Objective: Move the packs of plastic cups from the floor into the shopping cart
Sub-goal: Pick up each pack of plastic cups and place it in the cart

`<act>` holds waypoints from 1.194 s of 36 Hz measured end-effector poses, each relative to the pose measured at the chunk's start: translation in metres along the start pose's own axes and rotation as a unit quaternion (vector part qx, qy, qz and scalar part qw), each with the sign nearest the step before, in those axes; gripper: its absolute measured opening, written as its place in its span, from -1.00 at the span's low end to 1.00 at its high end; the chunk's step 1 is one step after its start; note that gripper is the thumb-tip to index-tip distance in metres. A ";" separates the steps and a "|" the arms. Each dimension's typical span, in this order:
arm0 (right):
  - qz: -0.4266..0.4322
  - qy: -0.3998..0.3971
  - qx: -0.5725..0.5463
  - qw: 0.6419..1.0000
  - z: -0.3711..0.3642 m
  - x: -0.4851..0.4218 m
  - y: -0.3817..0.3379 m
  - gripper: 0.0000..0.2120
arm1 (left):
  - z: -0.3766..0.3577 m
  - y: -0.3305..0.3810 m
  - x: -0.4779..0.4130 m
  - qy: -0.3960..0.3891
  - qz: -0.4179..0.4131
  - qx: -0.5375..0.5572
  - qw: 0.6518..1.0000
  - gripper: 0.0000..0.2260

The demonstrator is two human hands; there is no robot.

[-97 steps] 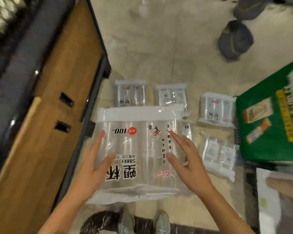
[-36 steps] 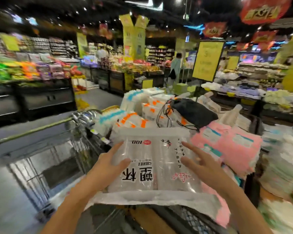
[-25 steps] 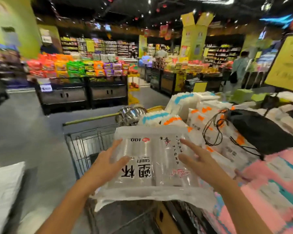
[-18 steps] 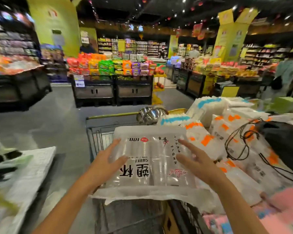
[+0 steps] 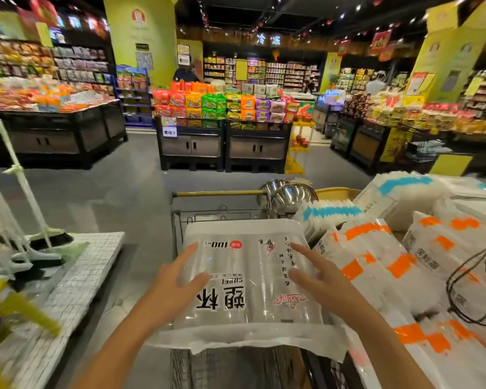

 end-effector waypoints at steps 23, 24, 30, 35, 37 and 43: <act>-0.108 -0.066 0.019 0.992 -0.106 -0.124 0.088 -0.40 | -0.057 -0.102 -0.129 -0.054 0.066 0.034 0.996 -0.39; -0.117 -0.071 0.015 0.991 -0.115 -0.126 0.105 -0.40 | -0.065 -0.113 -0.129 -0.053 0.075 0.031 0.995 -0.40; -0.210 -0.097 -0.014 0.973 -0.179 -0.128 0.207 -0.38 | -0.123 -0.206 -0.124 -0.051 0.180 -0.031 0.982 -0.31; -0.267 -0.131 -0.008 0.955 -0.236 -0.117 0.279 -0.34 | -0.174 -0.273 -0.107 -0.040 0.269 -0.019 0.962 -0.23; -0.276 -0.147 0.002 0.950 -0.257 -0.108 0.302 -0.34 | -0.192 -0.306 -0.097 -0.033 0.288 -0.020 0.957 -0.20; -0.326 -0.190 0.056 0.924 -0.313 -0.071 0.376 -0.36 | -0.244 -0.393 -0.055 -0.053 0.362 -0.032 0.930 -0.23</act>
Point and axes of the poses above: each hand's wrist, its own x-axis away from the middle knuckle, its own z-axis out of the back of the hand, y = z × x, the point moved 9 cm from there along -x, towards the middle knuckle, and after that the axes turned 7 degrees about y, right-handed, at the moved point
